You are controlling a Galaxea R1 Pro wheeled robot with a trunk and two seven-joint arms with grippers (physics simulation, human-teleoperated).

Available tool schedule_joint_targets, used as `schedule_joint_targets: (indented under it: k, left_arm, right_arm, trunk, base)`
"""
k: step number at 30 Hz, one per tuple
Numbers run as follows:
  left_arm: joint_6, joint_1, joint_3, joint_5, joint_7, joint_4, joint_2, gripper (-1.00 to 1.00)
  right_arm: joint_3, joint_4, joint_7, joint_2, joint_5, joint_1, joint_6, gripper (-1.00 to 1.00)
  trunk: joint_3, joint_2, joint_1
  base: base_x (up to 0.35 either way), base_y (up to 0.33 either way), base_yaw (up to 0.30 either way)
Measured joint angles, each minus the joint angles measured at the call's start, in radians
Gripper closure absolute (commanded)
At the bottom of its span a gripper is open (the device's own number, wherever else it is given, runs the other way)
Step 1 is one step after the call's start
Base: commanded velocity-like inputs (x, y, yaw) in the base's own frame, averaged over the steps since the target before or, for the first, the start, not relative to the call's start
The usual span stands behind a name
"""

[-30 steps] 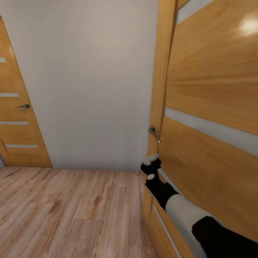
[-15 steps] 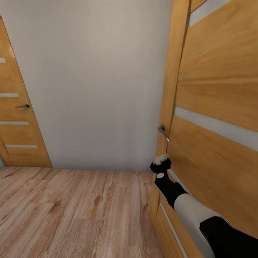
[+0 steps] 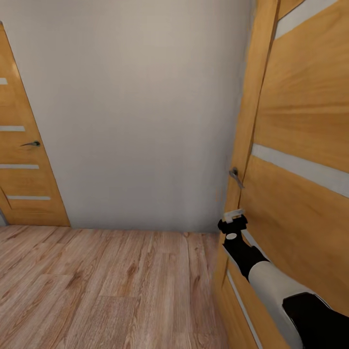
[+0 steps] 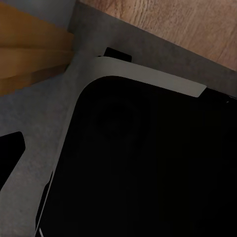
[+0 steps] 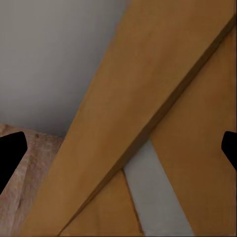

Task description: Move the two storage containers from the living room to the garage. In the garage, place one container on the floor and stack the other container on top of it (either order is fine).

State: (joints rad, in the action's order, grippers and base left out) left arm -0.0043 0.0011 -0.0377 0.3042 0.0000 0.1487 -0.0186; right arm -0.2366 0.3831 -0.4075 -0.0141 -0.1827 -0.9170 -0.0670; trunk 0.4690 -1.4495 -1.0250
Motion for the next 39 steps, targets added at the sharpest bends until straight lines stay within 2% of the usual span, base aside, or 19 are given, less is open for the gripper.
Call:
schedule_joint_targets:
  k: [2, 12, 15, 17, 18, 20, 39]
  left_arm:
    - [0.0, 0.0, 0.0, 0.0, 0.0, 0.0, 0.0, -1.0]
    - [0.0, 0.0, 0.0, 0.001, 0.001, 0.0, 0.0, -1.0]
    - [0.0, 0.0, 0.0, 0.001, 0.001, 0.0, 0.0, -1.0]
    - [0.0, 0.0, 0.0, 0.001, 0.001, 0.0, 0.0, -1.0]
    - [0.0, 0.0, 0.0, 0.001, 0.001, 0.0, 0.0, -1.0]
    - [0.0, 0.0, 0.0, 0.001, 0.001, 0.0, 0.0, -1.0]
    - [0.0, 0.0, 0.0, 0.001, 0.001, 0.0, 0.0, -1.0]
  right_arm:
    - [0.013, -0.001, -0.006, 0.015, 0.001, 0.0, -0.001, -1.0]
    - [0.018, -0.002, -0.003, 0.036, 0.0, -0.001, -0.001, -1.0]
    - [0.021, -0.002, 0.0, 0.053, 0.004, -0.001, -0.001, -1.0]
    - [0.047, -0.002, 0.002, 0.07, 0.003, -0.001, -0.002, -1.0]
    - [0.083, -0.002, 0.004, 0.077, 0.002, -0.001, -0.002, -1.0]
    - [0.097, -0.002, 0.006, 0.096, 0.003, -0.001, -0.002, -1.0]
    - [0.11, -0.002, 0.001, 0.091, -0.002, -0.001, -0.007, -1.0]
  trunk:
    - [0.0, 0.0, 0.0]
    - [0.0, 0.0, 0.0]
    - [0.0, 0.0, 0.0]
    - [0.0, 0.0, 0.0]
    - [0.0, 0.0, 0.0]
    - [0.0, 0.0, 0.0]
    - [0.0, 0.0, 0.0]
  base:
    - [0.0, 0.0, 0.0]
    - [0.0, 0.0, 0.0]
    - [0.0, 0.0, 0.0]
    - [0.0, 0.0, 0.0]
    - [0.0, 0.0, 0.0]
    - [0.0, 0.0, 0.0]
    - [0.0, 0.0, 0.0]
